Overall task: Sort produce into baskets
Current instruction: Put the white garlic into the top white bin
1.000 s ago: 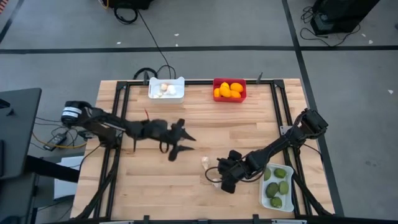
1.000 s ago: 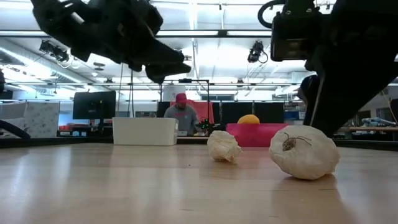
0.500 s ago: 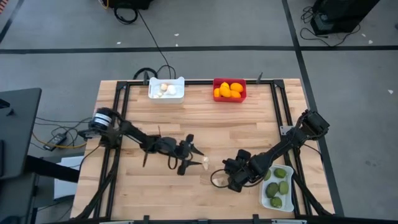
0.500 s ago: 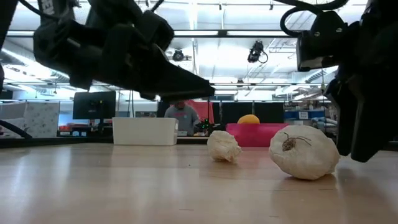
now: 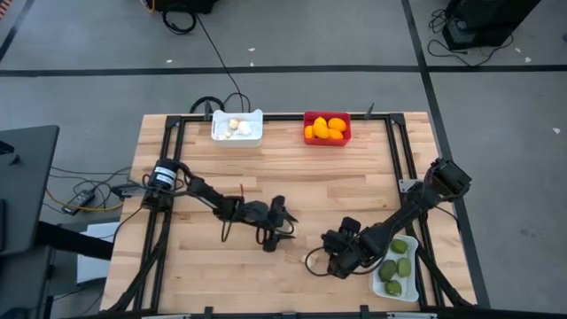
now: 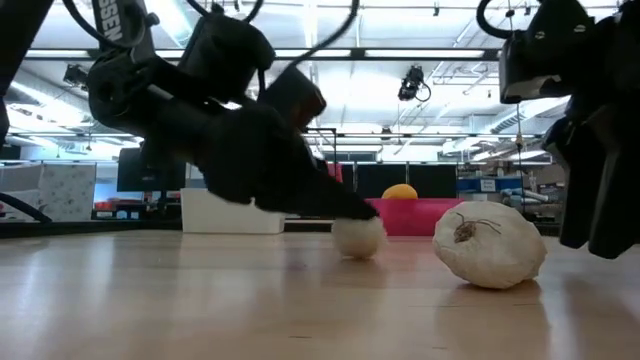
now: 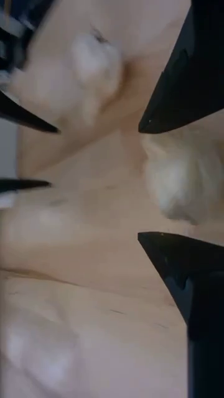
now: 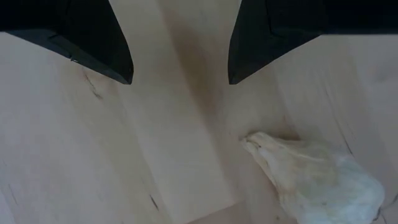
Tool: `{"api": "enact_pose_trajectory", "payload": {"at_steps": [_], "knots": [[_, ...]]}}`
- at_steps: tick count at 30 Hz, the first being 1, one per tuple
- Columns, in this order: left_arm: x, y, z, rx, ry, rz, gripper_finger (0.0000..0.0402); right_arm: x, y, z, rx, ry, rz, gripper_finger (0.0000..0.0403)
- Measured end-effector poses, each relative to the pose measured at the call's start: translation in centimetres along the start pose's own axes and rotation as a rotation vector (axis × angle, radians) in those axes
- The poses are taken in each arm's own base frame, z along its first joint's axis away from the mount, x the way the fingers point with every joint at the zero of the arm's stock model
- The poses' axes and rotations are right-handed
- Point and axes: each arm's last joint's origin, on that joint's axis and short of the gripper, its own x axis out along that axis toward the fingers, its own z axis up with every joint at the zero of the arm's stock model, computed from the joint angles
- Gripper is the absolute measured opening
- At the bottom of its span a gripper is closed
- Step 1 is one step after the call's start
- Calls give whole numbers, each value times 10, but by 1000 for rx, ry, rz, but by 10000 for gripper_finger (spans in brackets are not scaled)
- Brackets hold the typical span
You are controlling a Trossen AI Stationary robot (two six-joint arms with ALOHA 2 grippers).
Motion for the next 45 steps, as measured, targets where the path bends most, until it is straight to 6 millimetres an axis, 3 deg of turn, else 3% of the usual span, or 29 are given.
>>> {"api": "enact_pose_trajectory", "payload": {"at_steps": [6,12,17,23,29,34,40,45], "knots": [[-1,0,-9,2,93,-12,285,-1,1,-1,-5,-44,-21,272],[-5,0,-8,-37,155,-27,188,0,-2,4,-20,-99,-59,272],[-23,15,14,-135,212,-22,122,1,-4,7,-12,-103,-66,269],[-60,35,46,-117,266,63,129,1,-3,7,-11,-110,-64,255],[-103,77,71,-97,274,298,135,0,6,16,73,-193,35,249],[-135,126,79,-122,247,492,135,-2,14,24,91,-286,109,248],[-174,189,67,-179,281,740,135,-2,15,23,77,-265,127,248],[-200,227,54,-227,289,912,143,-2,16,22,71,-261,132,248]]}}
